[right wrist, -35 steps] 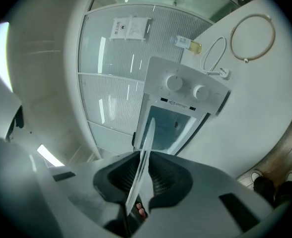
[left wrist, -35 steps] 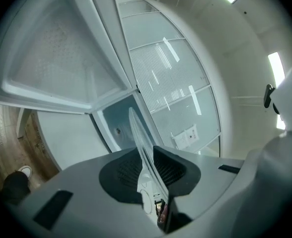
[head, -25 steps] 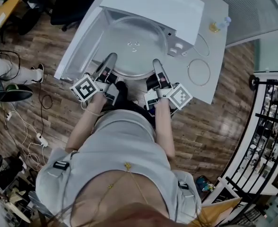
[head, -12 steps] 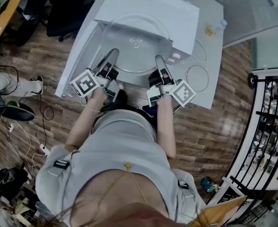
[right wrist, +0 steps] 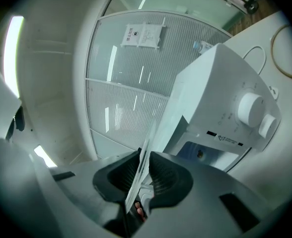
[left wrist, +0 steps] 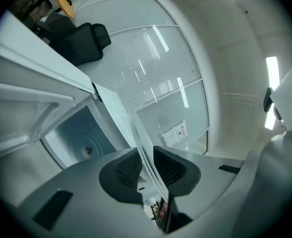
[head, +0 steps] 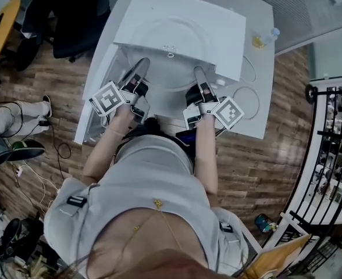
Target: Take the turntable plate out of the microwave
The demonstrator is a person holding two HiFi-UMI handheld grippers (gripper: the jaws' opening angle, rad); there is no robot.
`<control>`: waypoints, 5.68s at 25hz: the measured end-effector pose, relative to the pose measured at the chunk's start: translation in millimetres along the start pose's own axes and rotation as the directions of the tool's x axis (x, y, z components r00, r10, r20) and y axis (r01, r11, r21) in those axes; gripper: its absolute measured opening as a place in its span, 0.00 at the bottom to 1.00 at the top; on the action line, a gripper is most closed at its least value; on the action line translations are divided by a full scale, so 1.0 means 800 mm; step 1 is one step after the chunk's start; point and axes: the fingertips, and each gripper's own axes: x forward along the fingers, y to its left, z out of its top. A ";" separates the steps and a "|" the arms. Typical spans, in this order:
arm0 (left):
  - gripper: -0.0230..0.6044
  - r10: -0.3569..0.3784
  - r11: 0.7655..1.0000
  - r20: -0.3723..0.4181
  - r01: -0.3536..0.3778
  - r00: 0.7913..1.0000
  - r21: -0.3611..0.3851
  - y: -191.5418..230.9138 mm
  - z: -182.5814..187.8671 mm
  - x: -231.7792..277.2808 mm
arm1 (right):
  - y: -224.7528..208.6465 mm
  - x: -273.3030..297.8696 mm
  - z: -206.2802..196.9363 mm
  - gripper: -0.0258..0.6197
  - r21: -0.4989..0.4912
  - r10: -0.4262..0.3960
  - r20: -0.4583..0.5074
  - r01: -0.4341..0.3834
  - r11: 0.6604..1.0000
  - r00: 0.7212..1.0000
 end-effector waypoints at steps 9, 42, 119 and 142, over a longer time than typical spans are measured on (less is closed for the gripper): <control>0.18 0.055 0.996 -0.077 -0.060 0.996 -0.063 0.033 0.011 0.032 | -0.025 0.025 0.007 0.15 0.024 -0.089 0.028 0.088 0.996 0.996; 0.31 0.242 0.942 -0.276 -0.157 0.930 0.296 0.035 0.001 0.047 | -0.026 0.032 -0.007 0.32 -0.354 -0.335 -0.057 0.295 0.888 0.941; 0.54 0.198 0.714 -0.123 -0.057 0.972 0.698 0.003 0.058 0.031 | -0.013 0.021 -0.056 0.46 -0.534 -0.281 -0.137 0.168 0.828 0.950; 0.54 0.255 0.575 -0.266 0.076 0.930 0.814 0.000 -0.060 -0.003 | -0.004 -0.015 -0.058 0.48 -0.839 -0.360 -0.056 0.152 0.522 0.931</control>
